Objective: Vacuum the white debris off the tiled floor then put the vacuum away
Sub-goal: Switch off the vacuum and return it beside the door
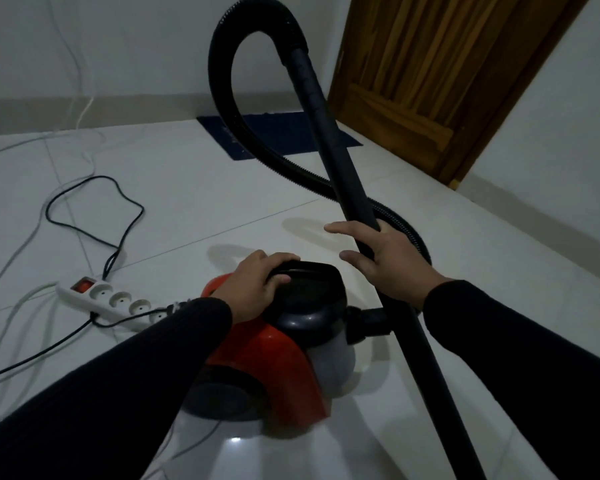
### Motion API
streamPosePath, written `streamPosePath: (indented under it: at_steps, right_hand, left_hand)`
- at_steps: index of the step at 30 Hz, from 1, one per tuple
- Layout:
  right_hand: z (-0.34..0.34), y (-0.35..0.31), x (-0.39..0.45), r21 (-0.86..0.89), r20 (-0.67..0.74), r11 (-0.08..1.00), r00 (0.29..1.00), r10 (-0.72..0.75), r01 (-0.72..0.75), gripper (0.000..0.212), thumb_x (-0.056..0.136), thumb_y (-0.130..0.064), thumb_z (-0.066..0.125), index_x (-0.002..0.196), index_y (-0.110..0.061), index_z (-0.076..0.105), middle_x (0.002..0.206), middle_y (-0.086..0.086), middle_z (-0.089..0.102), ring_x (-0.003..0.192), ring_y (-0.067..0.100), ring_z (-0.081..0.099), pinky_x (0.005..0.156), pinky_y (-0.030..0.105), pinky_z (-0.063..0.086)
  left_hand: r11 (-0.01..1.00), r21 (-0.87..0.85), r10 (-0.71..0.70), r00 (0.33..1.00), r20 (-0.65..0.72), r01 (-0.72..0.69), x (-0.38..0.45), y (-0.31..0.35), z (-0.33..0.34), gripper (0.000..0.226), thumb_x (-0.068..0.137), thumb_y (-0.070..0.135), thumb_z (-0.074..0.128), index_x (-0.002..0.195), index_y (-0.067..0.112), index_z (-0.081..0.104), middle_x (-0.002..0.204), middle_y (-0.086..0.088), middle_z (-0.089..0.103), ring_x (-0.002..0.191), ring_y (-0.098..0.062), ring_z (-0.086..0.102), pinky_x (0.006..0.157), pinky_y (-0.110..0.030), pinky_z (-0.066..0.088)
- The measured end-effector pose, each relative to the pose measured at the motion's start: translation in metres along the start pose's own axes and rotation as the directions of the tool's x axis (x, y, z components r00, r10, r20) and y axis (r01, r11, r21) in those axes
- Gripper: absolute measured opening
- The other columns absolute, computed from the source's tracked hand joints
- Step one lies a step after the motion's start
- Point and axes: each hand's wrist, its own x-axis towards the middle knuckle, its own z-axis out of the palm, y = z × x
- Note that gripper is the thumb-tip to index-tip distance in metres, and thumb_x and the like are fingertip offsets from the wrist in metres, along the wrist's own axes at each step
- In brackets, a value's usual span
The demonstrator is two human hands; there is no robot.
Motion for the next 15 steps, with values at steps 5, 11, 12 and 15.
streamPosePath:
  at_steps: [5,11,12,15]
  right_hand:
    - [-0.03,0.007,0.031,0.076,-0.074,0.997,0.997,-0.028,0.034,0.071,0.098,-0.03,0.05,0.144,-0.051,0.001,0.126,0.015,0.057,0.112,0.026,0.056,0.095,0.031,0.043]
    - [-0.094,-0.001,0.074,0.185,-0.021,0.982,0.999,-0.029,0.033,0.071,0.1,-0.031,0.046,0.143,-0.055,-0.005,0.126,0.019,0.058,0.11,0.025,0.058,0.096,0.036,0.046]
    - [-0.11,-0.006,0.084,0.2,-0.013,0.979,0.999,-0.035,0.037,0.07,0.1,-0.032,0.046,0.142,-0.057,-0.005,0.127,0.018,0.057,0.11,0.023,0.057,0.097,0.034,0.046]
    - [-0.165,-0.024,0.116,0.24,0.019,0.969,0.998,-0.058,0.051,0.069,0.1,-0.031,0.046,0.142,-0.056,-0.003,0.133,0.01,0.055,0.114,0.019,0.055,0.099,0.032,0.043]
  left_hand:
    - [0.999,0.039,-0.003,1.0,-0.003,0.003,0.039,0.022,-0.025,0.039,0.095,0.022,0.048,0.133,0.031,0.049,0.091,-0.001,0.043,0.09,-0.013,0.041,0.082,-0.018,0.027]
    - [0.999,0.045,-0.028,0.999,-0.038,0.029,0.08,0.08,-0.084,0.047,0.096,0.021,0.048,0.139,0.037,0.039,0.089,0.002,0.04,0.074,0.002,0.038,0.074,0.003,0.028]
    - [0.998,0.043,-0.033,0.998,-0.055,0.035,0.087,0.092,-0.096,0.048,0.095,0.02,0.048,0.14,0.036,0.039,0.089,0.001,0.04,0.074,0.004,0.038,0.074,0.004,0.028]
    - [0.996,0.032,-0.074,0.993,-0.093,0.078,0.111,0.129,-0.135,0.048,0.095,0.019,0.048,0.14,0.033,0.038,0.091,-0.002,0.041,0.073,0.004,0.038,0.073,0.005,0.029]
